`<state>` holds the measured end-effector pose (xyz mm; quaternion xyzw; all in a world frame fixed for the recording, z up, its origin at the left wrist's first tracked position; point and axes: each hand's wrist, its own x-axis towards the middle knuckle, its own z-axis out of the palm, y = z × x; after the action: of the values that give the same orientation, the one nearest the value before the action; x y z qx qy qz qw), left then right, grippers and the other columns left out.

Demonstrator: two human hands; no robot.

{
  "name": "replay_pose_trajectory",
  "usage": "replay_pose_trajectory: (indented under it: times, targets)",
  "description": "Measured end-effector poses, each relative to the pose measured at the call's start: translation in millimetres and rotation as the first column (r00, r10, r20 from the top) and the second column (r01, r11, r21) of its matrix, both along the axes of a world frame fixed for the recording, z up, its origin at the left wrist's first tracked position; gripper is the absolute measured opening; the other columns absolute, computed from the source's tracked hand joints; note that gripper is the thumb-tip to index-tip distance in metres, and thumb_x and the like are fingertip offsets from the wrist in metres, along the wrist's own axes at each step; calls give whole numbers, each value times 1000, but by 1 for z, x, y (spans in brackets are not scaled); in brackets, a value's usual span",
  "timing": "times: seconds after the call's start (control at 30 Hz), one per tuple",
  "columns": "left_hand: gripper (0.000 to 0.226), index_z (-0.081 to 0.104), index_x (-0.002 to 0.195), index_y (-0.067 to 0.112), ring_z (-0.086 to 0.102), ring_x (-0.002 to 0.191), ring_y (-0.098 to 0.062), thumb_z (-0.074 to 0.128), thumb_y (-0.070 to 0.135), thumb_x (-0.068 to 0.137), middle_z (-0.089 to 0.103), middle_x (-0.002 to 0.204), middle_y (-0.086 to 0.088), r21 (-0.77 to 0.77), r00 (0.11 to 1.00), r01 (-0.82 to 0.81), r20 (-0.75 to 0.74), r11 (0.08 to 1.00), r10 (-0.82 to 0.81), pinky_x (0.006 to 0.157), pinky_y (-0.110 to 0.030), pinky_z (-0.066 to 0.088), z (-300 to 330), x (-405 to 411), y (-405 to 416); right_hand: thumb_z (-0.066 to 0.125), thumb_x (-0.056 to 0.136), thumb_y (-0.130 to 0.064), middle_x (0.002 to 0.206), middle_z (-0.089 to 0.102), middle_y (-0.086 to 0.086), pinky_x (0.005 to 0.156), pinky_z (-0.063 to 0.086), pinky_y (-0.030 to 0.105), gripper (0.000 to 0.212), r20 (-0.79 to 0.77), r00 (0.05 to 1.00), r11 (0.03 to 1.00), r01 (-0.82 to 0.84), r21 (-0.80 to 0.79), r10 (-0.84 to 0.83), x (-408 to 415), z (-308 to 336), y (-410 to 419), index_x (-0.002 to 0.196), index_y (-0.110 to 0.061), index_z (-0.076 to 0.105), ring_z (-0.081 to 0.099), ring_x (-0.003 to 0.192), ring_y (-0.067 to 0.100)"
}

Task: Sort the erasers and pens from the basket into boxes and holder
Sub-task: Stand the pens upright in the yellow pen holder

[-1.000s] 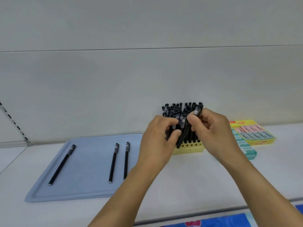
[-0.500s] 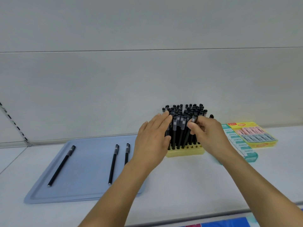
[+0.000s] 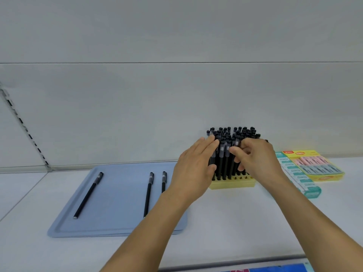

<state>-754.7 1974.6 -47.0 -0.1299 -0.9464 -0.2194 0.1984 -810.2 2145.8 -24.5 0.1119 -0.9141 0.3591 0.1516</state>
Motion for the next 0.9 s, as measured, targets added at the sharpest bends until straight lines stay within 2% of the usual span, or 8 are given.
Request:
replay_pose_trajectory:
  times: [0.23, 0.43, 0.5, 0.6, 0.67, 0.73, 0.8, 0.9]
  targets:
    - [61, 16, 154, 28, 3, 149, -7, 46, 23, 101, 8, 161, 16, -44, 999, 25, 31, 999, -24, 119, -29, 12, 4, 4, -4, 62, 91, -32, 65, 68, 4, 66, 57, 44, 29, 15, 998, 984, 51, 168, -55, -6, 4, -1, 71, -11, 59, 67, 58, 22]
    - [62, 16, 154, 28, 3, 148, -6, 46, 25, 101, 7, 161, 16, -48, 999, 31, 46, 998, -29, 120, -31, 14, 1, 1, -8, 65, 90, -35, 64, 67, 4, 66, 56, 42, 33, 51, 996, 988, 70, 137, -77, -3, -12, -5, 67, -12, 57, 66, 61, 23]
    - [62, 17, 154, 30, 5, 148, -5, 48, 26, 100, 8, 161, 17, -10, 999, 41, 24, 999, -41, 120, -30, 14, -1, 6, -10, 65, 88, -43, 70, 62, -2, 66, 51, 38, 32, 31, 991, 982, 122, 147, -128, 3, -11, -4, 78, -15, 54, 62, 71, 23]
    - [59, 24, 152, 32, 9, 145, 1, 51, 26, 99, 15, 158, 20, 137, 1000, 27, 11, 990, -29, 119, -23, 13, -9, 22, -26, 61, 90, -42, 71, 51, -7, 63, 40, 35, 30, -94, 973, 975, 202, -92, -211, 31, -13, -16, 99, -21, 42, 54, 69, 21]
    - [56, 31, 148, 34, 15, 141, 7, 54, 26, 98, 23, 153, 23, 231, 999, -42, 16, 972, 40, 115, -18, 17, -22, 36, -49, 59, 92, -38, 66, 53, -9, 61, 40, 33, 20, -173, 976, 972, 94, -215, -133, 53, -18, -37, 95, -22, 46, 55, 64, 18]
    - [52, 37, 145, 33, 21, 139, 4, 55, 28, 97, 30, 149, 21, 239, 985, -174, 53, 955, 166, 112, -15, 19, -36, 49, -81, 57, 92, -44, 69, 60, -11, 62, 41, 31, 19, -96, 994, 998, -57, -31, 54, 67, -27, -64, 88, -26, 53, 58, 69, 14]
    - [49, 43, 143, 27, 29, 139, -10, 56, 29, 96, 39, 148, 11, 184, 931, -364, 97, 913, 351, 110, -23, 25, -46, 62, -118, 49, 92, -55, 76, 62, -10, 64, 39, 30, 31, 92, 977, 944, -210, 255, 192, 72, -36, -95, 84, -26, 57, 59, 78, 14]
    - [45, 52, 135, 13, 41, 125, -31, 59, 25, 93, 52, 134, -11, 76, 749, -661, 140, 747, 648, 97, -41, 38, -48, 75, -172, 44, 91, -62, 67, 54, -6, 58, 33, 31, 49, 218, 947, 856, -308, 415, 235, 67, -43, -134, 69, -19, 48, 54, 69, 22]
